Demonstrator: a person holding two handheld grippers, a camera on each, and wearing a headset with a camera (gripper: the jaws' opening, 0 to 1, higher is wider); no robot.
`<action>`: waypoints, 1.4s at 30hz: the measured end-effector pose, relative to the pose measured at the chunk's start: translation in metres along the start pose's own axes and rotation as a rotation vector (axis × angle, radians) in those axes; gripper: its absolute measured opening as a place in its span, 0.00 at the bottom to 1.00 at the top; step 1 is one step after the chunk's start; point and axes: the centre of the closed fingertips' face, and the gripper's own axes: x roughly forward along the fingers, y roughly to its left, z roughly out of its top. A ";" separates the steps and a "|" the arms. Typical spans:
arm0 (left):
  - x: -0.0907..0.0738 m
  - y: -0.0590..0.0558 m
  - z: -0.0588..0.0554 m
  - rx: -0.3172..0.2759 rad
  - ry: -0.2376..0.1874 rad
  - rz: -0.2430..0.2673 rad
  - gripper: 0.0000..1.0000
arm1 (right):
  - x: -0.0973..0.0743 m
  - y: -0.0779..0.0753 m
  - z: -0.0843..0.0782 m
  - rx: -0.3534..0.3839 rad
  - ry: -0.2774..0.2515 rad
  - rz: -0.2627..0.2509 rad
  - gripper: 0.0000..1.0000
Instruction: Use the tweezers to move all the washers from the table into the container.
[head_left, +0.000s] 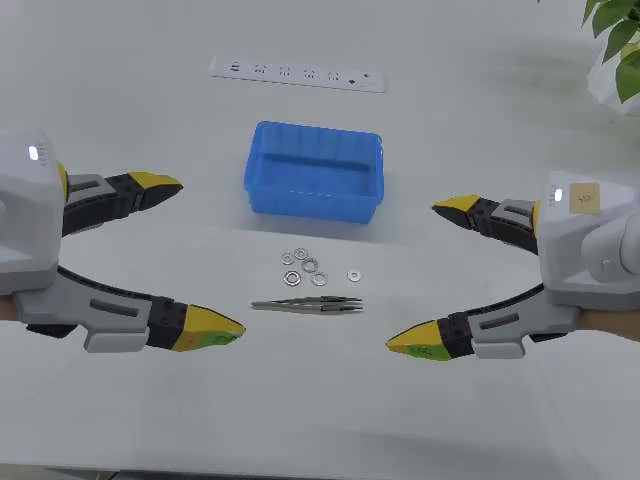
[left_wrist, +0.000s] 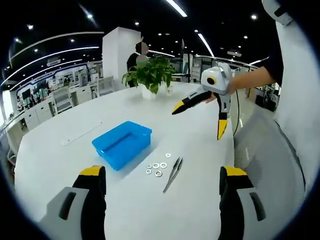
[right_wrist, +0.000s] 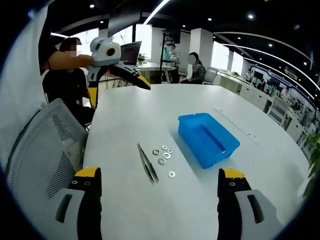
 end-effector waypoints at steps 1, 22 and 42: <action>0.000 0.000 0.000 -0.001 0.001 0.000 1.00 | 0.000 0.001 0.001 0.000 0.000 0.001 0.96; 0.004 -0.002 0.001 -0.011 -0.003 -0.003 1.00 | 0.000 0.001 -0.001 0.013 -0.004 -0.005 0.96; -0.001 0.003 -0.001 -0.029 -0.001 0.023 1.00 | -0.001 0.001 -0.001 0.016 -0.006 -0.011 0.95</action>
